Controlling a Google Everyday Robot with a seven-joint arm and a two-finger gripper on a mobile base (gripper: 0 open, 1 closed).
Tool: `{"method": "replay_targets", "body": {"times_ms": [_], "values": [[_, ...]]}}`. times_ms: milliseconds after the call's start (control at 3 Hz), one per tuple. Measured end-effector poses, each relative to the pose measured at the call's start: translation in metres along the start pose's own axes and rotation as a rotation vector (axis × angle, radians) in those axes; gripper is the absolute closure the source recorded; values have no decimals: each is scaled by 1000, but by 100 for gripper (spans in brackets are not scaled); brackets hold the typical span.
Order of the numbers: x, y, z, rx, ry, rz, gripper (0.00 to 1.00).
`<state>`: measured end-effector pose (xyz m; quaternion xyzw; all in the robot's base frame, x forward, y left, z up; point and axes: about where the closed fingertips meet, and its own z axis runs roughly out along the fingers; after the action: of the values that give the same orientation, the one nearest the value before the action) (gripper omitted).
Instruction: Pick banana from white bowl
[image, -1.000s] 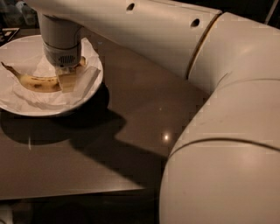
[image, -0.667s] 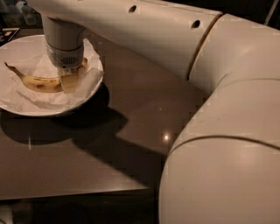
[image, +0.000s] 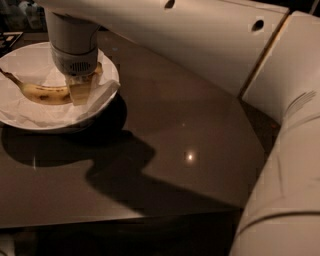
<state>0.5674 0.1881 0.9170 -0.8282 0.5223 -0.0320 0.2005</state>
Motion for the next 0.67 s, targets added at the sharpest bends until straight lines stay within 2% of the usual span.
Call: {"method": "replay_targets", "body": {"times_ms": [333, 667], "values": [[-6, 8, -27, 39, 8, -15, 100], [-7, 9, -30, 45, 7, -14, 100]]}}
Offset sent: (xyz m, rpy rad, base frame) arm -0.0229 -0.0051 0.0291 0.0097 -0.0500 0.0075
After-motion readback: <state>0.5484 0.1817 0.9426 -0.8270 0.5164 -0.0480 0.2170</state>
